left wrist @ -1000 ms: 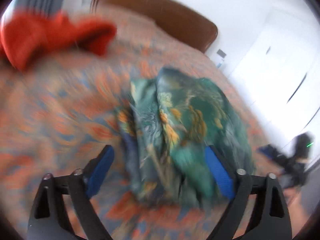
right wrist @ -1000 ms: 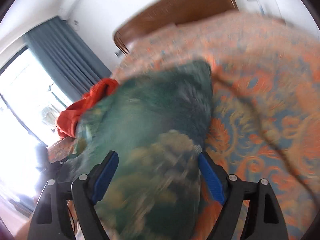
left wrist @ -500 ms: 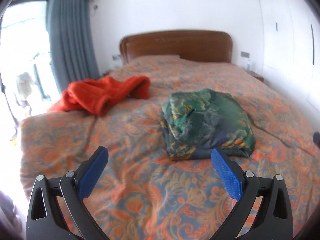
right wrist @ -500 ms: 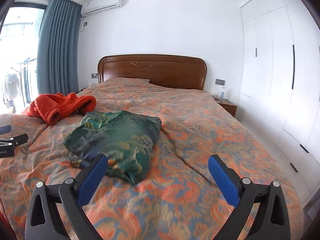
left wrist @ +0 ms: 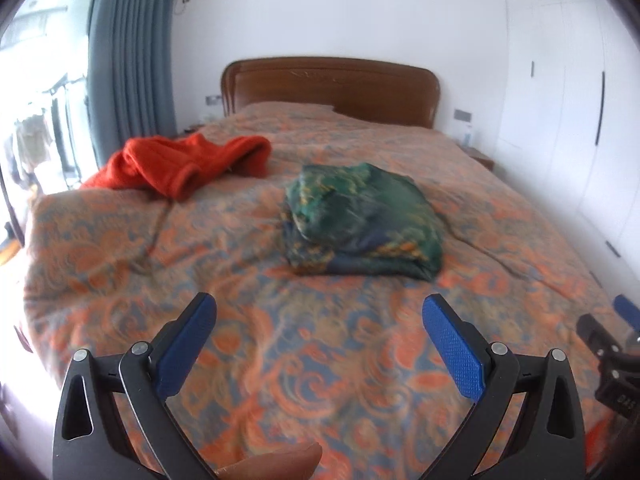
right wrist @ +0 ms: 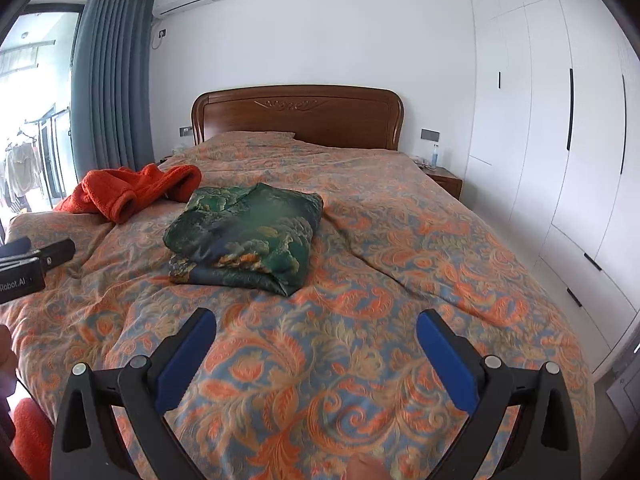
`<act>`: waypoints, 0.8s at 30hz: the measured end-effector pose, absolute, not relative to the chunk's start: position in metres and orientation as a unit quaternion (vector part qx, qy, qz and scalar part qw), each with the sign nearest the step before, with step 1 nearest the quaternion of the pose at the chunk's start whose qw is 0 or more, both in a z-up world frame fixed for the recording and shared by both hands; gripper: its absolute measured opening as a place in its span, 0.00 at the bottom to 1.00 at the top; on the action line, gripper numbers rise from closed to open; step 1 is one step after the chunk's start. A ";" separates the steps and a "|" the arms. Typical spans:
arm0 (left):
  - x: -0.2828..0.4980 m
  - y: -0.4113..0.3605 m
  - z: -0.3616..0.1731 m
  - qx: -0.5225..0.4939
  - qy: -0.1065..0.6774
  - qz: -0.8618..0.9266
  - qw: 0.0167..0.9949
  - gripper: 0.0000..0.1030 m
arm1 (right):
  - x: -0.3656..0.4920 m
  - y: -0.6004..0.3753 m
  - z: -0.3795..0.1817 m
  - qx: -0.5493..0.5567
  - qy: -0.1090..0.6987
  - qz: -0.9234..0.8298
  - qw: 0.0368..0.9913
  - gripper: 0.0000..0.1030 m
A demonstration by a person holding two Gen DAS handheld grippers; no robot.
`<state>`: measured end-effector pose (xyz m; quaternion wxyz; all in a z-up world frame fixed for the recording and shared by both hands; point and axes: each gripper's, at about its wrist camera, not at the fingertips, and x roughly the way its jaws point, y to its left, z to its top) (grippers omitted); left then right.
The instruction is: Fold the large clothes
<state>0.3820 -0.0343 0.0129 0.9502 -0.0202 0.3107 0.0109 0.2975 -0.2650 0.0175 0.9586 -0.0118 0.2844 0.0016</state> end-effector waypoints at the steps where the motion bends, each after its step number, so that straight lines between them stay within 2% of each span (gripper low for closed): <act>1: 0.375 -0.036 0.010 -0.022 0.318 0.005 0.948 1.00 | 0.290 -0.268 0.016 -0.005 0.285 0.002 0.959 0.99; 9: 0.335 -0.031 0.017 -0.034 0.317 0.009 0.948 1.00 | 0.248 -0.281 0.023 0.004 0.298 -0.002 0.955 0.99; 17: 0.321 -0.030 0.046 -0.042 0.318 0.013 0.947 1.00 | 0.221 -0.286 0.071 0.011 0.252 0.003 0.968 0.99; 24: 0.306 -0.039 0.089 -0.023 0.275 0.007 0.961 1.00 | 0.205 -0.284 0.121 0.008 0.200 0.020 0.980 0.99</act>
